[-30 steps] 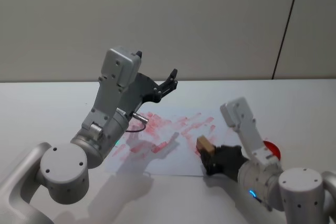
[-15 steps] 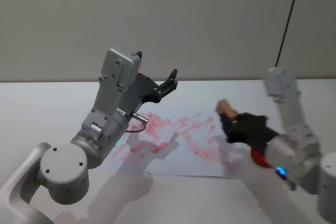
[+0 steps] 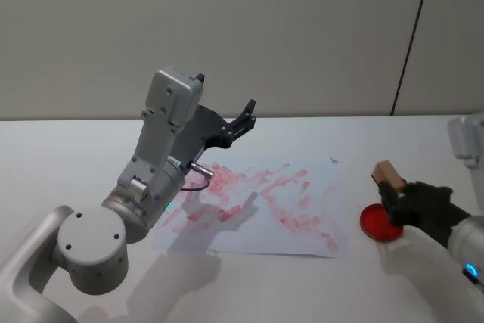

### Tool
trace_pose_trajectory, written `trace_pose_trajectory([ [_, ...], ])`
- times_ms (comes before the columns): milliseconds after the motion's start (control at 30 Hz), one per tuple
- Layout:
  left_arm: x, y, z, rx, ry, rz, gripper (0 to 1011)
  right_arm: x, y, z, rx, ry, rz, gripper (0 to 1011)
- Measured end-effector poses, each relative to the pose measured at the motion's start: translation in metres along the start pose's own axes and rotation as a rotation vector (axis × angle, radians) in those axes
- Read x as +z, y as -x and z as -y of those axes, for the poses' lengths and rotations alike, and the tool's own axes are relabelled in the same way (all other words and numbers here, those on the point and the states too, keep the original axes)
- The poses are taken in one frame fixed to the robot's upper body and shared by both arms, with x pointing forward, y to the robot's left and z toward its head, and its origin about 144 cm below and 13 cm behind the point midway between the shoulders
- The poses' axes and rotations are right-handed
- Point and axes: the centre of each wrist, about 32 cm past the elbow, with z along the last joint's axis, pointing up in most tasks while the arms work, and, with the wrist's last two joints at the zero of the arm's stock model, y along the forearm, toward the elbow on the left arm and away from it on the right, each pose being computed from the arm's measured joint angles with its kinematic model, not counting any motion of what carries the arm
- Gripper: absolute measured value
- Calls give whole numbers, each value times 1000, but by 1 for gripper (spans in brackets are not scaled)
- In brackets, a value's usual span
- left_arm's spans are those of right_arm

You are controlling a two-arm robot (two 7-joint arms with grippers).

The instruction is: Use the one hand to pick up the stamp and affix it onto the A4 paper.

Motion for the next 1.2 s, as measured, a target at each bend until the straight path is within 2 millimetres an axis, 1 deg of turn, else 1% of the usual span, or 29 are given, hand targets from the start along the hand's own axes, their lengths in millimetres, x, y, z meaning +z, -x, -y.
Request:
trace_pose_trajectory([
  [267,0,0,0,0,0,0,1001,-7,-9,4,-17,32,19,219],
  [567,0,0,0,0,0,0,1001,-16,-15,-2,-29,73,46,219],
  [833,0,0,0,0,0,0,1001,-22,-14,-12,-24,107,63,218],
  [1200,0,0,0,0,0,0,1002,-25,-11,-22,-10,127,79,218],
])
